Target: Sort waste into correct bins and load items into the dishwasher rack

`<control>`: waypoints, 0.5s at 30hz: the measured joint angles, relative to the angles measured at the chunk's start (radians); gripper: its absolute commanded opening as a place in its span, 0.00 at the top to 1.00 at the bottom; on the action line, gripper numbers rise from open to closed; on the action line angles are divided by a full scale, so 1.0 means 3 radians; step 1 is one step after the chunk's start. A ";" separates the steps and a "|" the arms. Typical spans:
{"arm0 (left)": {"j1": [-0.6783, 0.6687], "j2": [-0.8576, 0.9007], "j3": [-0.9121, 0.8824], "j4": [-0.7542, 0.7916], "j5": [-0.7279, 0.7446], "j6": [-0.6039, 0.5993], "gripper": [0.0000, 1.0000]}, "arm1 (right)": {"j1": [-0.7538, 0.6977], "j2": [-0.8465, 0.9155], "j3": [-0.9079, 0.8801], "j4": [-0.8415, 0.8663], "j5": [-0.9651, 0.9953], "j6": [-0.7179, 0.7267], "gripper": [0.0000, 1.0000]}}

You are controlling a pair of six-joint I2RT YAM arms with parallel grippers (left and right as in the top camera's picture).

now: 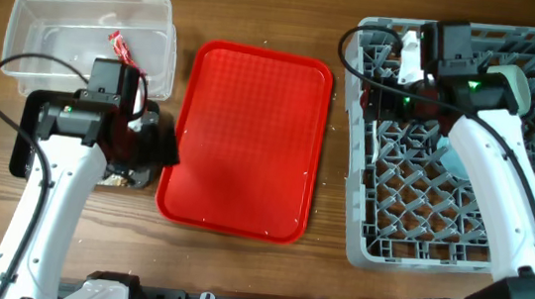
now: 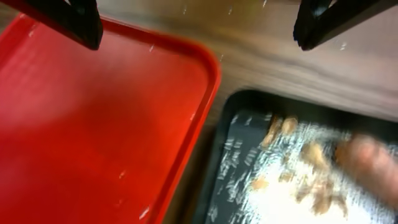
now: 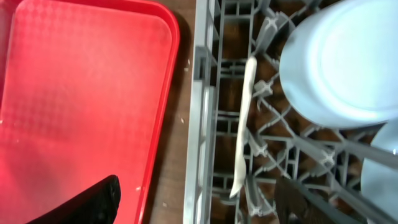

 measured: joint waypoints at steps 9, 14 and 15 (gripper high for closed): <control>0.0057 -0.0670 -0.0247 0.0263 0.0050 0.0001 0.00 | 0.0000 -0.0991 -0.0622 0.0393 -0.0009 0.0100 0.09; 0.0058 -0.1869 -0.0814 0.0743 0.0045 -0.0014 0.00 | 0.0000 -0.1974 -0.1406 0.0844 0.0043 0.0071 0.00; 0.0058 -0.2141 -0.0944 0.0806 0.0036 -0.0015 0.00 | 0.0000 -0.2248 -0.1541 0.0807 0.0102 0.0071 0.00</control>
